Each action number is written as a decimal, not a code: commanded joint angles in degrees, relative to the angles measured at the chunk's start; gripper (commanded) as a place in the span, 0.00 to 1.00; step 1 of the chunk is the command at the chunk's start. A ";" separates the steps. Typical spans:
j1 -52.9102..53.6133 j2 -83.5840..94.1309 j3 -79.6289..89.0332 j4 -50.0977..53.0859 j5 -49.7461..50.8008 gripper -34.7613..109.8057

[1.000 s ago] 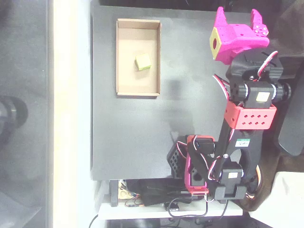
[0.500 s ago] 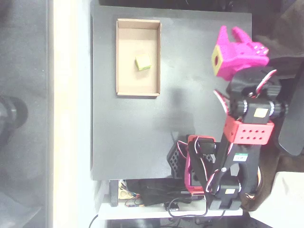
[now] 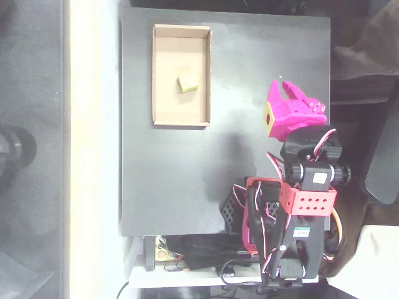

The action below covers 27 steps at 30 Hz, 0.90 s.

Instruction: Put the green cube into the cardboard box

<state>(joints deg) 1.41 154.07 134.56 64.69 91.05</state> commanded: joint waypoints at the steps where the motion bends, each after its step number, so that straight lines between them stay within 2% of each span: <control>1: 0.09 4.83 7.21 0.09 0.44 0.28; 18: -0.09 21.53 36.91 0.26 0.44 0.28; 27: -0.09 26.02 45.62 0.70 0.97 0.28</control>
<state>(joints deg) 1.05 177.89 178.86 64.86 91.05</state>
